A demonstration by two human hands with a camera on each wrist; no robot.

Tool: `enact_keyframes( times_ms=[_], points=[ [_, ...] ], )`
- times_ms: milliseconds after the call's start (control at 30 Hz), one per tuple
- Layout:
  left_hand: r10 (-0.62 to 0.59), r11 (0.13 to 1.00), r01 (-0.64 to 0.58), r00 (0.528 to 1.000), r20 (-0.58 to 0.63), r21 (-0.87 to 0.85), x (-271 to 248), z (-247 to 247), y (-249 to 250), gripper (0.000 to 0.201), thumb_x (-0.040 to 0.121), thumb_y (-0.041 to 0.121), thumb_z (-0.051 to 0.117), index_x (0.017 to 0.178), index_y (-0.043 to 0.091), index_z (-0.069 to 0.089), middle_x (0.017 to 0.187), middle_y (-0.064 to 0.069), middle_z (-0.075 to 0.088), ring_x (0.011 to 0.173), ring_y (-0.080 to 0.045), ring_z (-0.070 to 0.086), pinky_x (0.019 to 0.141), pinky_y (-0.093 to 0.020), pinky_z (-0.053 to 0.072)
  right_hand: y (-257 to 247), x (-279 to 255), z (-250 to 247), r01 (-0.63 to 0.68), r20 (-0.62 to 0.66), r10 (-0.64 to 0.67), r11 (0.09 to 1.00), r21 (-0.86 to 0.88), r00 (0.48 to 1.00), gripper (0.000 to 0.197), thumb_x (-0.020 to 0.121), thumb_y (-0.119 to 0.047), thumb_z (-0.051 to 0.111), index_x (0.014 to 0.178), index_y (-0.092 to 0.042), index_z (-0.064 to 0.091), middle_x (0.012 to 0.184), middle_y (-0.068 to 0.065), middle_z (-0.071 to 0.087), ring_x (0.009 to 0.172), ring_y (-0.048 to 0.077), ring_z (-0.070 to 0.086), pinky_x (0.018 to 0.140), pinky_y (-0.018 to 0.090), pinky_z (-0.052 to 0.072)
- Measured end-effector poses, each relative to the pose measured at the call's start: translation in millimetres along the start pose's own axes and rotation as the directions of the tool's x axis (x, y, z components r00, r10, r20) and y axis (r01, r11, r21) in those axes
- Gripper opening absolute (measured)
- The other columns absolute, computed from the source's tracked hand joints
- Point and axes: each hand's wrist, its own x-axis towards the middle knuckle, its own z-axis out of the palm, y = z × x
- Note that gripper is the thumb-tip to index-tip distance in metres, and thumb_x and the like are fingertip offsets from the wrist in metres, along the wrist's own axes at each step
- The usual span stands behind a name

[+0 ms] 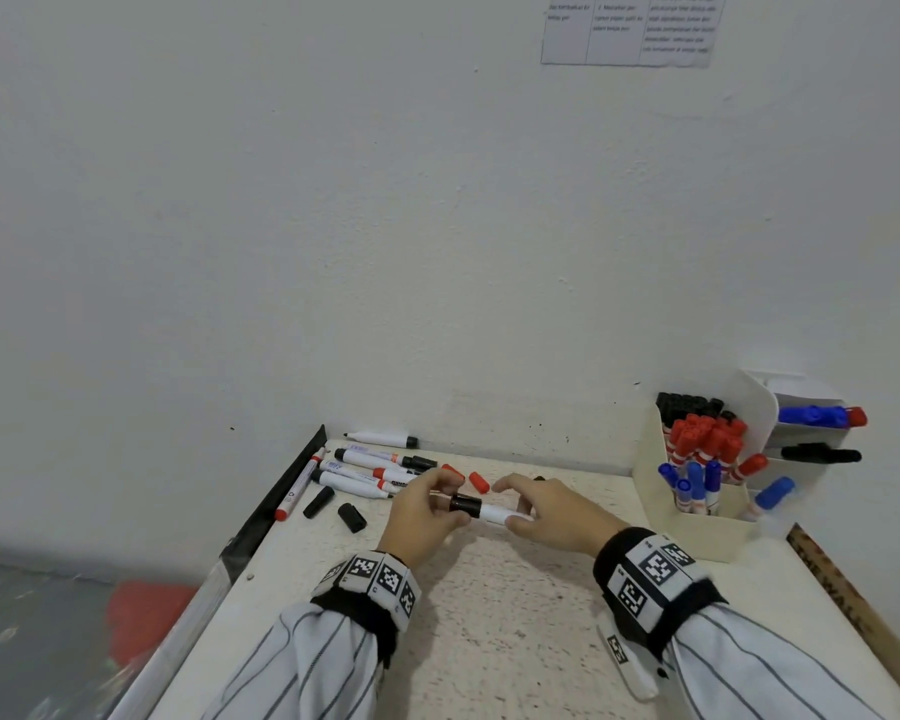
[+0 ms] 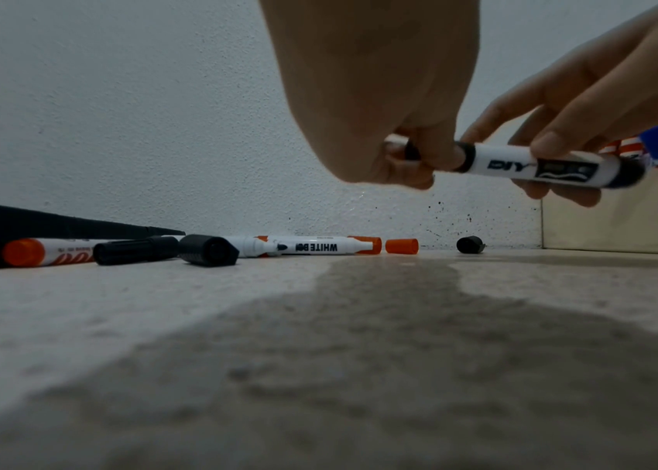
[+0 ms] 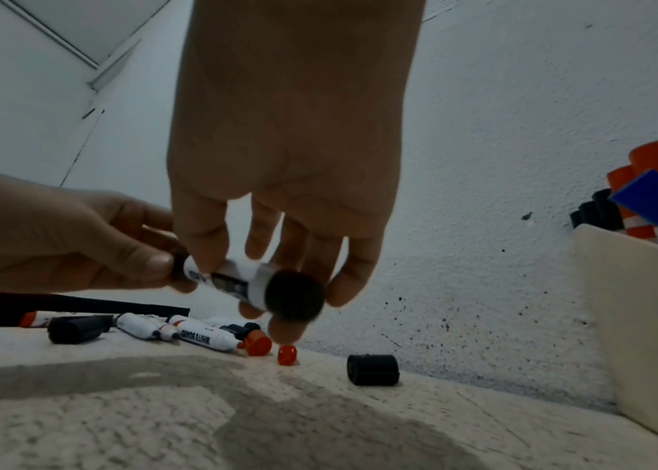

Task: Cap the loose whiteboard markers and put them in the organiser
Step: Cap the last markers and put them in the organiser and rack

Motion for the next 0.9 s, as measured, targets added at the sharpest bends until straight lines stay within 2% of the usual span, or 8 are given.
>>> enact_keyframes(
  times_ms=[133,200,333,467,567,633,733,900],
  points=[
    [0.038,0.984,-0.033,0.999,0.029,-0.177,-2.4,4.2,4.1,0.053,0.072,-0.015,0.068,0.105,0.023,0.052,0.099,-0.007,0.060,0.080,-0.015,0.069,0.074,-0.025,0.057,-8.9,-6.6,1.1,0.043,0.108,-0.059,0.989,0.145,0.992,0.083,0.086,-0.016,0.056,0.143,-0.050,0.007,0.106,0.001,0.058,0.056,0.006,0.045,0.057,0.018,0.042],
    [0.049,0.974,-0.046,0.999,0.007,-0.221,-2.8,4.5,4.4,0.058,0.073,-0.012,0.069,0.112,0.025,0.047,0.101,-0.009,0.060,0.080,-0.019,0.070,0.078,-0.029,0.057,-14.7,-6.7,3.4,0.067,0.121,-0.092,0.978,0.196,0.988,0.090,0.083,-0.011,0.058,0.142,-0.053,0.003,0.102,0.007,0.055,0.053,0.008,0.044,0.054,0.020,0.043],
    [0.050,0.977,-0.046,0.999,0.013,-0.209,-4.2,5.0,6.7,0.045,0.081,0.001,0.068,0.112,0.026,0.045,0.098,-0.006,0.060,0.074,-0.016,0.068,0.069,-0.021,0.055,-22.8,-4.5,7.7,0.063,0.022,-0.078,0.918,0.391,0.997,0.071,0.083,-0.006,0.061,0.131,-0.040,0.022,0.102,0.018,0.054,0.063,0.024,0.061,0.059,0.036,0.058],
    [-0.026,0.996,0.051,0.958,0.287,-0.079,-7.0,7.1,8.3,0.014,0.096,0.032,0.048,0.109,0.029,0.053,0.105,-0.002,0.064,0.089,-0.016,0.065,0.075,-0.026,0.050,-22.7,-0.7,9.2,0.121,-0.226,0.027,0.780,0.614,0.974,0.056,0.084,-0.008,0.065,0.119,-0.028,0.025,0.103,0.011,0.053,0.072,0.027,0.068,0.063,0.034,0.060],
    [-0.050,0.996,0.071,0.937,0.344,-0.047,-7.3,7.0,6.4,0.025,0.088,0.024,0.063,0.109,0.033,0.052,0.105,-0.008,0.063,0.090,-0.020,0.066,0.079,-0.029,0.053,-21.3,0.6,8.5,0.160,-0.333,0.080,0.757,0.634,0.940,0.047,0.086,-0.011,0.065,0.115,-0.022,0.030,0.102,0.010,0.054,0.070,0.016,0.065,0.058,0.020,0.054],
    [-0.036,0.999,0.045,0.935,0.352,-0.015,-5.0,7.0,3.9,0.032,0.083,0.014,0.069,0.109,0.026,0.055,0.103,-0.012,0.063,0.083,-0.021,0.065,0.076,-0.029,0.056,-19.8,0.6,9.5,0.158,-0.348,0.111,0.735,0.660,0.931,0.039,0.087,-0.012,0.064,0.112,-0.017,0.034,0.101,0.011,0.056,0.065,0.013,0.065,0.056,0.019,0.052],
    [-0.005,0.999,0.016,0.941,0.340,-0.028,-5.0,7.3,2.5,0.028,0.085,0.009,0.066,0.107,0.023,0.056,0.097,-0.003,0.063,0.072,-0.015,0.063,0.065,-0.022,0.053,-15.8,0.7,12.7,0.137,-0.372,0.154,0.749,0.648,0.916,0.032,0.088,-0.018,0.063,0.108,-0.017,0.037,0.096,0.007,0.058,0.058,0.012,0.057,0.054,0.020,0.046],
    [-0.002,0.994,-0.031,0.956,0.294,0.107,-5.4,6.7,6.0,0.025,0.096,0.013,0.048,0.119,0.020,0.056,0.093,0.004,0.059,0.068,-0.004,0.052,0.063,-0.013,0.043,-4.1,-3.6,9.4,0.072,-0.335,0.194,0.763,0.642,0.922,0.011,0.095,-0.021,0.050,0.102,-0.016,0.045,0.081,0.003,0.061,0.057,0.003,0.048,0.051,0.011,0.035]
  ],
)
